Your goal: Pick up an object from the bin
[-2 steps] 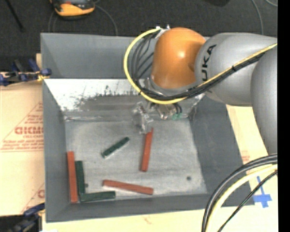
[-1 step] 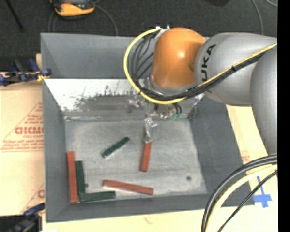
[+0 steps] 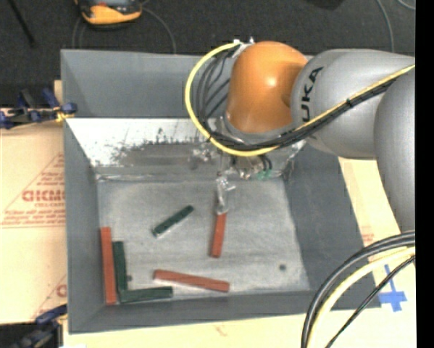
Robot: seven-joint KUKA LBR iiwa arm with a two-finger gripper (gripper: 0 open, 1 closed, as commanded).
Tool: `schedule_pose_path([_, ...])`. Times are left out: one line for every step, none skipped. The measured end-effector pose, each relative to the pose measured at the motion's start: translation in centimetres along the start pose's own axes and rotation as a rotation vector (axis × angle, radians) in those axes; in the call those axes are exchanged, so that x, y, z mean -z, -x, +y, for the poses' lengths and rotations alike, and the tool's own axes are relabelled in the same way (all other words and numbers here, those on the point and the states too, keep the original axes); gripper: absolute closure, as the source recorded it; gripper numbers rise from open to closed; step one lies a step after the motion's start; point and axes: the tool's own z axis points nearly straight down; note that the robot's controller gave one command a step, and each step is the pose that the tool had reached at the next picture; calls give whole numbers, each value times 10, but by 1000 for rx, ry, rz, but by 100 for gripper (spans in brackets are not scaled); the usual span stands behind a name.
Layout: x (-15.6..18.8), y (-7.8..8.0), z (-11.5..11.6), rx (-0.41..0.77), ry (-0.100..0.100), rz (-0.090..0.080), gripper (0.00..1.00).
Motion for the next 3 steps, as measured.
schedule_pose_path([-78, -10, 27, -61, 0, -1, 100])
schedule_pose_path([-78, -10, 27, -61, 0, -1, 100])
schedule_pose_path([-78, 2, 23, 86, -2, 1, 100])
